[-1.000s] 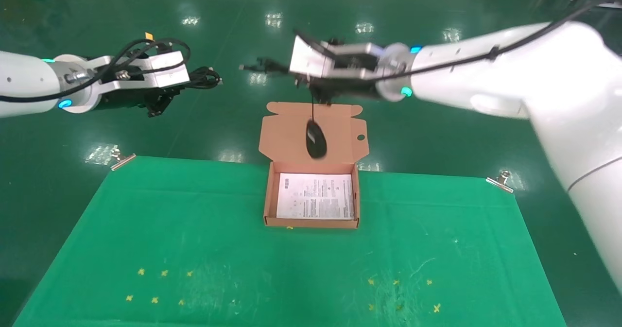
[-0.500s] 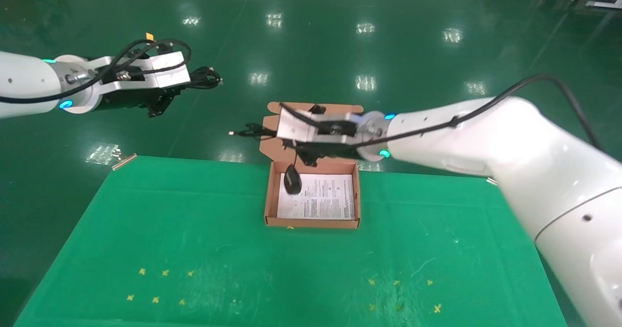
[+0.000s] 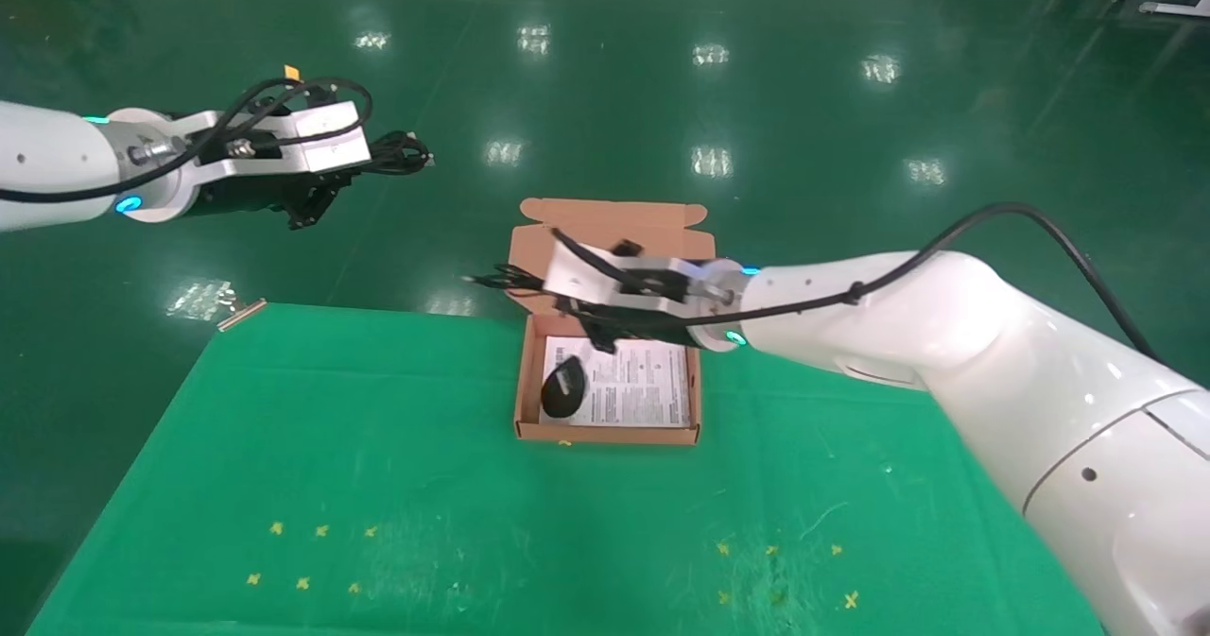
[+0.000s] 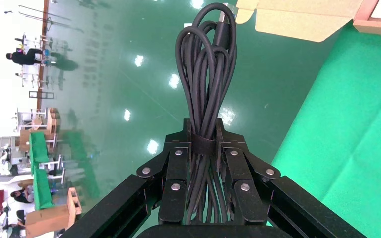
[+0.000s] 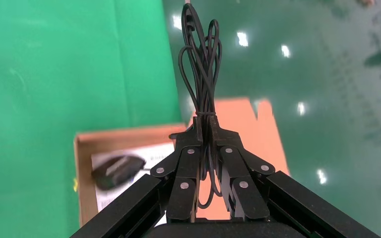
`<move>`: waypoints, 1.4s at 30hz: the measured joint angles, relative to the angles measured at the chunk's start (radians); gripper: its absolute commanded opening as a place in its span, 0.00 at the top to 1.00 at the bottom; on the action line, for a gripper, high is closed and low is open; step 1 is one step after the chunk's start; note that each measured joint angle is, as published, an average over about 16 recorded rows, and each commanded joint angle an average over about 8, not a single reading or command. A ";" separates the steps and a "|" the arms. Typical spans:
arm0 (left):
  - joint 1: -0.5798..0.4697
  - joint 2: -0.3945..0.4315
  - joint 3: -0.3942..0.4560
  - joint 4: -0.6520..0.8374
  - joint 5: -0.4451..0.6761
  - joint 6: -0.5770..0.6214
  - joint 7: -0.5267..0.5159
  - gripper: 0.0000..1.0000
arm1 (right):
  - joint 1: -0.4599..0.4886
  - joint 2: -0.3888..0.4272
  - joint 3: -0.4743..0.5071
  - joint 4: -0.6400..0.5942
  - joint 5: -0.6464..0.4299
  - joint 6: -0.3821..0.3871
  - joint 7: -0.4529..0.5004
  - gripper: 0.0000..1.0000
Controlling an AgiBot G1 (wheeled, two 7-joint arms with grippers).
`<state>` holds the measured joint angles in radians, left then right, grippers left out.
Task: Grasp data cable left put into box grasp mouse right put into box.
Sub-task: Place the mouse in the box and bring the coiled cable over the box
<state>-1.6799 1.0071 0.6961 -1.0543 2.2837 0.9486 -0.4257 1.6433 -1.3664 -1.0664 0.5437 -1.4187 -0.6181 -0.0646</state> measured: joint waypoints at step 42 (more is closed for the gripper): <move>0.192 0.264 0.049 0.241 -0.232 -0.256 0.302 1.00 | 0.032 0.347 -0.124 0.172 0.026 0.053 0.232 0.00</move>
<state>-1.4883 1.2711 0.7455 -0.8135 2.0520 0.6925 -0.1239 1.6750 -1.0195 -1.1903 0.7157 -1.3927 -0.5654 0.1677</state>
